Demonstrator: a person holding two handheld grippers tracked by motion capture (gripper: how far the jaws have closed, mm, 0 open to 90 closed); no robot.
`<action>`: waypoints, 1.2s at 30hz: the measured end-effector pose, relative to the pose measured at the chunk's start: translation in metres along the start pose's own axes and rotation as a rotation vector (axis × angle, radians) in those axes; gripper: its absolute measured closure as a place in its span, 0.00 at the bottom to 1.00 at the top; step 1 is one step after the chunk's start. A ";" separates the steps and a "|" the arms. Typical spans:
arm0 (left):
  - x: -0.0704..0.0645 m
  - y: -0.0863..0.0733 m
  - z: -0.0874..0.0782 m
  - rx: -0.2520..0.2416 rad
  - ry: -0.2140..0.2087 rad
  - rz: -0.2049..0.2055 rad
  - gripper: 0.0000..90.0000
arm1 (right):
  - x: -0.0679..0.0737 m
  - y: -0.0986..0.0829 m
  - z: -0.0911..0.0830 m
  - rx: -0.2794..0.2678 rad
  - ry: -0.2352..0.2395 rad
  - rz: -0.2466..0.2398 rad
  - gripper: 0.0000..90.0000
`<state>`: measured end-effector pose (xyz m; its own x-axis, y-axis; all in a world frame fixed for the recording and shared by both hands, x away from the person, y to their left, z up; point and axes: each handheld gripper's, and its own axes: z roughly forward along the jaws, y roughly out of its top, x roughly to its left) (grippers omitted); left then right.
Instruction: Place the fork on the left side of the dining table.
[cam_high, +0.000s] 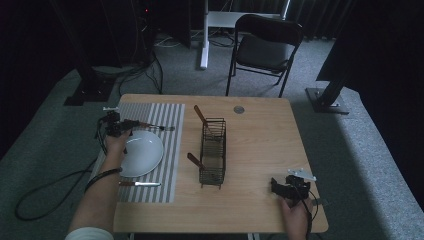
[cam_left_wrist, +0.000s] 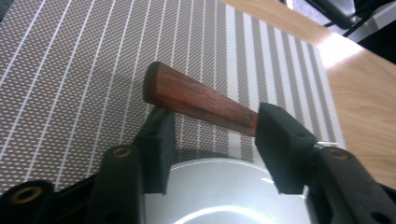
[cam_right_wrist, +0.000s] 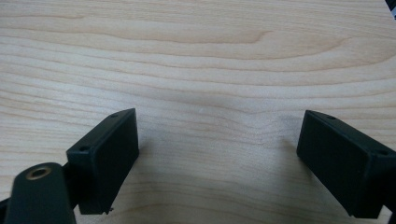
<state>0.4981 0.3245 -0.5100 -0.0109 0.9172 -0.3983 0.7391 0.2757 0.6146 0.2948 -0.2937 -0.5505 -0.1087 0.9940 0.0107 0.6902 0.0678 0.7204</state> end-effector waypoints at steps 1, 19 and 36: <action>0.001 -0.001 0.001 0.002 0.011 0.006 0.51 | 0.000 0.000 0.000 0.000 0.000 0.000 0.14; -0.012 -0.009 -0.010 -0.021 0.056 0.103 0.43 | 0.000 0.000 0.000 0.000 0.000 0.000 0.14; -0.025 -0.025 -0.021 -0.050 0.122 0.186 0.32 | 0.000 0.000 0.000 0.000 0.000 0.000 0.14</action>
<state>0.4656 0.3005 -0.5014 0.0387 0.9807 -0.1916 0.7020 0.1098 0.7036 0.2949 -0.2937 -0.5505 -0.1086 0.9940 0.0111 0.6901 0.0674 0.7206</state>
